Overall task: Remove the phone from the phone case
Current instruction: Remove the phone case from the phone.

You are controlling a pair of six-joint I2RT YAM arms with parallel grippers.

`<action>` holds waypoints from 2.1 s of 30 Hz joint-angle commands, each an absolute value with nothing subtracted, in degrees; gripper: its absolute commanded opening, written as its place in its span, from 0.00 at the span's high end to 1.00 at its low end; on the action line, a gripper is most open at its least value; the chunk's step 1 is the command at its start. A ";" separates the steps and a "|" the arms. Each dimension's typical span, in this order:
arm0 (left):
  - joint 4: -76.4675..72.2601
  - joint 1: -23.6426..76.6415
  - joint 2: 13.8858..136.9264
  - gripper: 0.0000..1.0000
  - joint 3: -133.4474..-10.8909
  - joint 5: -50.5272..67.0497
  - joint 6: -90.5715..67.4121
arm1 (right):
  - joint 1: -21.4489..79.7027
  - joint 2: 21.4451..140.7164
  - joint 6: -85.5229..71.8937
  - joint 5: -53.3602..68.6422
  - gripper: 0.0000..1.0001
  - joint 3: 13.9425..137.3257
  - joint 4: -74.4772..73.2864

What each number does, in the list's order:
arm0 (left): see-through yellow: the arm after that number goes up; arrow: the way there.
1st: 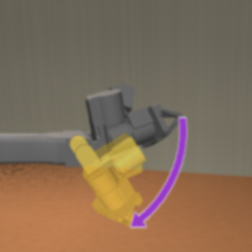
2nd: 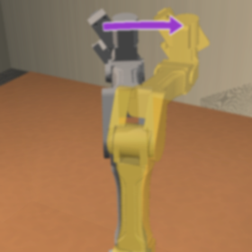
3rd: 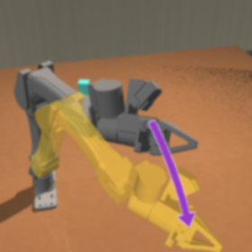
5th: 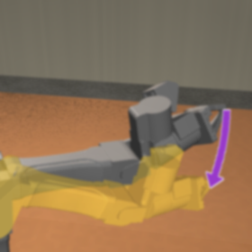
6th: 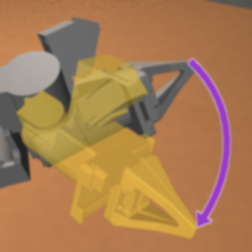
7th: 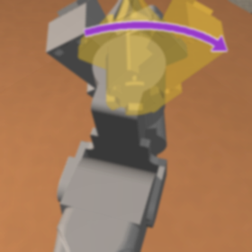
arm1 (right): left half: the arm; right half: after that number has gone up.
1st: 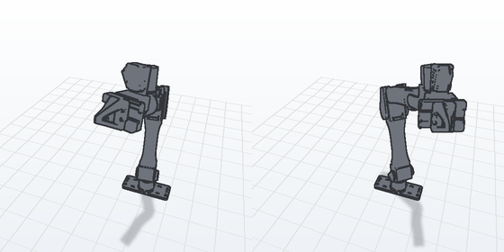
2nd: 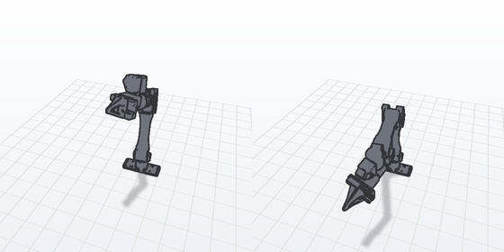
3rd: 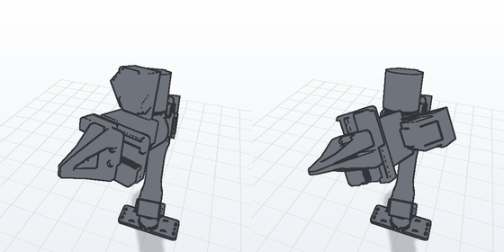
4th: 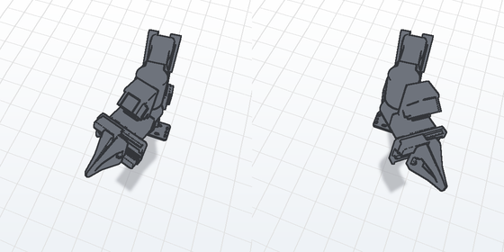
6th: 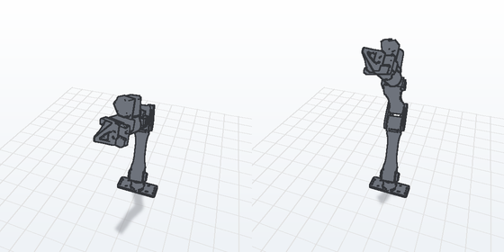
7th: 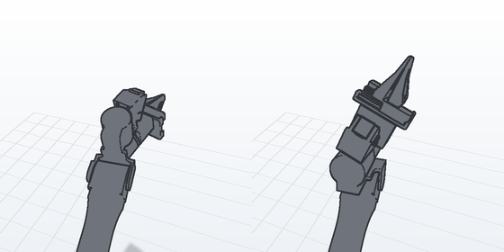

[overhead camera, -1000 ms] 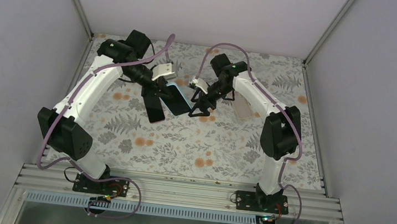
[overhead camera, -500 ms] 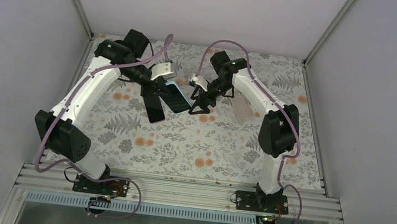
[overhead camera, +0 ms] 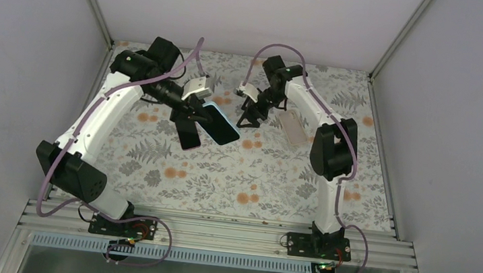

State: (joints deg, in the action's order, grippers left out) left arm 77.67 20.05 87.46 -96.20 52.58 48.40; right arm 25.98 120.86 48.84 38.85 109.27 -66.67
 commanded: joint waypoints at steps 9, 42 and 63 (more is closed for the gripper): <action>77.83 20.01 86.84 0.98 -95.99 54.87 49.61 | 25.26 112.20 54.04 43.80 0.07 104.20 -70.54; 77.78 19.93 88.70 0.98 -96.26 54.52 49.42 | 30.07 103.29 55.63 48.18 0.08 98.60 -73.65; 77.87 20.17 87.75 0.98 -95.55 62.30 50.04 | 29.10 106.57 37.00 37.60 0.10 101.09 -51.41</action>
State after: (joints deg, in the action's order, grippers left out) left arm 76.75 18.72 88.77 -95.33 49.93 48.88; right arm 29.50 105.49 44.40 41.39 98.74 -64.25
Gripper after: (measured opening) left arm 0.111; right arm 0.895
